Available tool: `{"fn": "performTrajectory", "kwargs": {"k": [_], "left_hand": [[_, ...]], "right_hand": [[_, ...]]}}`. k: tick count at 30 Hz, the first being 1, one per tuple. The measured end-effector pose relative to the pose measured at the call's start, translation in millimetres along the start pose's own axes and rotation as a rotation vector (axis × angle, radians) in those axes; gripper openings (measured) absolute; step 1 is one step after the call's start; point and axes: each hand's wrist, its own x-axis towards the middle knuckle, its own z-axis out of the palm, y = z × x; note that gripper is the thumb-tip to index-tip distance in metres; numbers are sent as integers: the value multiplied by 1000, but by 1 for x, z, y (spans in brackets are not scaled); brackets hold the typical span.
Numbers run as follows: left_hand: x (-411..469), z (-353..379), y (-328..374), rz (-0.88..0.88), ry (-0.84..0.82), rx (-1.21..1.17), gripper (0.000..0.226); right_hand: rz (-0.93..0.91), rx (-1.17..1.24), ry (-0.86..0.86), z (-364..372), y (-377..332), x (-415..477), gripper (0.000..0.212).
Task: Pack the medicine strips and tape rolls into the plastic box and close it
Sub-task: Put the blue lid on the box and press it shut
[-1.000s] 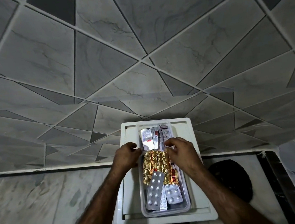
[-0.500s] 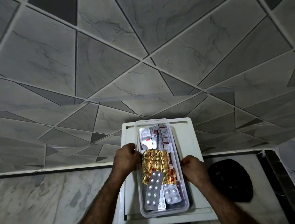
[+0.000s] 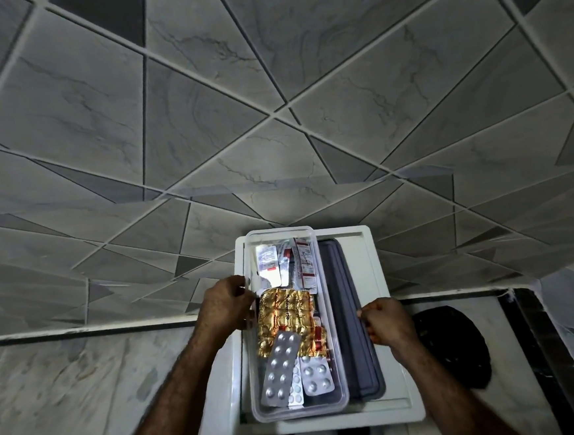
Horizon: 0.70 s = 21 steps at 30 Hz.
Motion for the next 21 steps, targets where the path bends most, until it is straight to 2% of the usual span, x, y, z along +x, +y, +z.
{"fn": "performTrajectory", "kwargs": {"k": [5,11,15,21], "left_hand": [[1,-4,-1,-1,-6,-24,24],[3,2,-1,-6,-26,-33,28],[6,5,-3,-4,-26,-48,22],[13,6,-3,4,-46,-68,14]], "right_hand": [[-42,6,52,-12,3,7,16],[-89,143,54,-30,-7,-2,11],[-117,279,82,-46,-19,-10,5],[-179,308,110,-63,-41,-20,3]]}}
